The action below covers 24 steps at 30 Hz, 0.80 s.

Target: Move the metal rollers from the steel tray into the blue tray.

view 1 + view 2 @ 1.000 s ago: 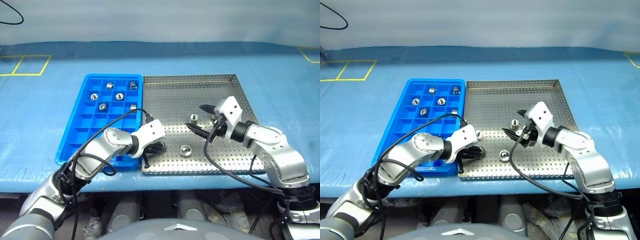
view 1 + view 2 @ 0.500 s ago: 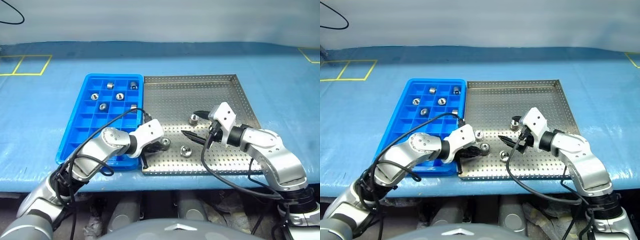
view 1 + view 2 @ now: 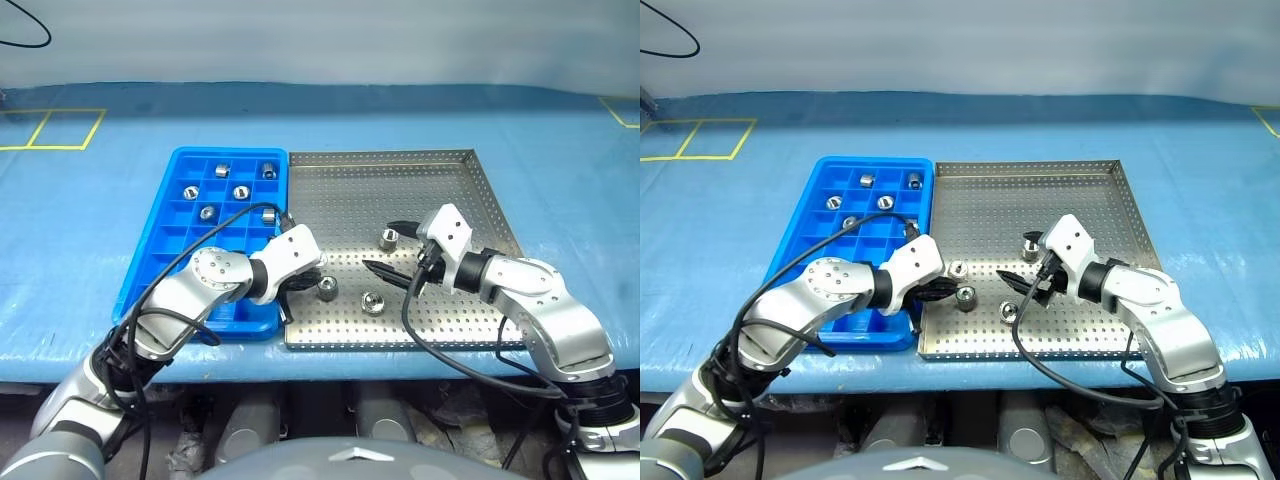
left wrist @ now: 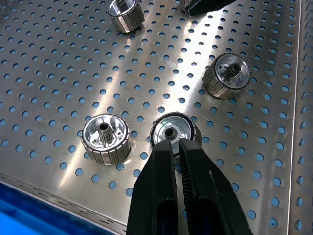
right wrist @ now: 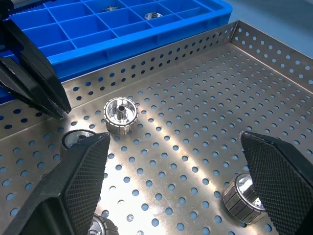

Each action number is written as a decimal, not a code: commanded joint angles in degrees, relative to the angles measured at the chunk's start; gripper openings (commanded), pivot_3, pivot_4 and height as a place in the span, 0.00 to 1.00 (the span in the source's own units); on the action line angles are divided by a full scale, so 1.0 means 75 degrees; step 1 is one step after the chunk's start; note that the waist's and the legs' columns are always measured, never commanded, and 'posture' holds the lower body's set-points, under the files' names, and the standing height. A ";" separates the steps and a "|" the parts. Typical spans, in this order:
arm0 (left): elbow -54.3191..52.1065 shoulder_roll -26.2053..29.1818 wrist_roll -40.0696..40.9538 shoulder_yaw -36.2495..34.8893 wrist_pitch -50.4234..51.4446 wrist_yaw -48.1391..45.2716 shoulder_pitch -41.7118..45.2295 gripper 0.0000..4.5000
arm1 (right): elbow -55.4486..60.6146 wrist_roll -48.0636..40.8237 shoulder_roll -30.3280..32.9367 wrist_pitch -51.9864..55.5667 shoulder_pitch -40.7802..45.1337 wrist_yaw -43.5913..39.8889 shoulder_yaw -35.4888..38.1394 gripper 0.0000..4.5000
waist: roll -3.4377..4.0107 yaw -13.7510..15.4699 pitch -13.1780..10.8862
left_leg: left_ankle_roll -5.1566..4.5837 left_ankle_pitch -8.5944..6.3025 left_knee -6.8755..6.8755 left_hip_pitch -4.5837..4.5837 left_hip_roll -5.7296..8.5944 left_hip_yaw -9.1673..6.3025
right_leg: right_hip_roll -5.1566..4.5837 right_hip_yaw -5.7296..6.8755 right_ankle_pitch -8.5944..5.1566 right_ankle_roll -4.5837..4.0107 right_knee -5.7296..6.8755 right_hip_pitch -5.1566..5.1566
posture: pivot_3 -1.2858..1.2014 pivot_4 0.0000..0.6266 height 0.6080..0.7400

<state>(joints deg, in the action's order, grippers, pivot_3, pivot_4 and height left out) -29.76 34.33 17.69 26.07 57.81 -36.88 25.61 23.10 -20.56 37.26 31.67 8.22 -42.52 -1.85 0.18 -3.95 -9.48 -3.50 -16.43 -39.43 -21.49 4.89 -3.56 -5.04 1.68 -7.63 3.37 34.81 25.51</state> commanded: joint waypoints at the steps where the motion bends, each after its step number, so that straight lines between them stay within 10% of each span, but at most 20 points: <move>1: -0.0239 -0.0053 -0.0073 -0.0004 -0.0188 -0.0010 0.0017 0.18 | 0.0139 0.0040 -0.0030 -0.0159 0.0141 0.0026 0.0038 1.00 | 0.0000 0.0000 0.0000 | 0.0000 0.0000 0.0000 0.0000 0.0000 0.0000 | 0.0000 0.0001 0.0000 0.0000 0.0000 0.0000 | 0.43 0.24 1.00; 7: -0.0144 -0.0356 0.0263 -0.0165 0.0609 0.0115 0.0052 0.61 | 0.0135 0.0086 -0.0038 -0.0192 0.0126 0.0049 0.0054 1.00 | -0.0001 -0.0003 0.0000 | -0.0009 -0.0005 -0.0002 -0.0001 0.0000 0.0000 | 0.0000 0.0002 0.0001 0.0002 0.0000 0.0000 | 0.43 0.24 1.00; 24: 0.0362 -0.0512 -0.0170 0.0517 0.0651 0.0251 0.0363 0.61 | 0.0081 0.0224 -0.0178 -0.0283 0.0130 0.0033 0.0034 1.00 | -0.0001 -0.0005 0.0000 | 0.0002 0.0001 -0.0006 -0.0001 -0.0001 0.0001 | 0.0002 0.0001 0.0002 0.0004 0.0001 -0.0001 | 0.43 0.24 1.00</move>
<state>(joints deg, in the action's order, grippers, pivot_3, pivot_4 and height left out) -26.92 30.94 16.80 29.93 63.35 -34.98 27.35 22.98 -18.54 36.20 30.56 8.26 -42.19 -1.89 0.18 -3.98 -9.48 -3.52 -16.44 -39.47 -21.50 4.89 -3.55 -5.02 1.69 -7.62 3.40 34.82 25.50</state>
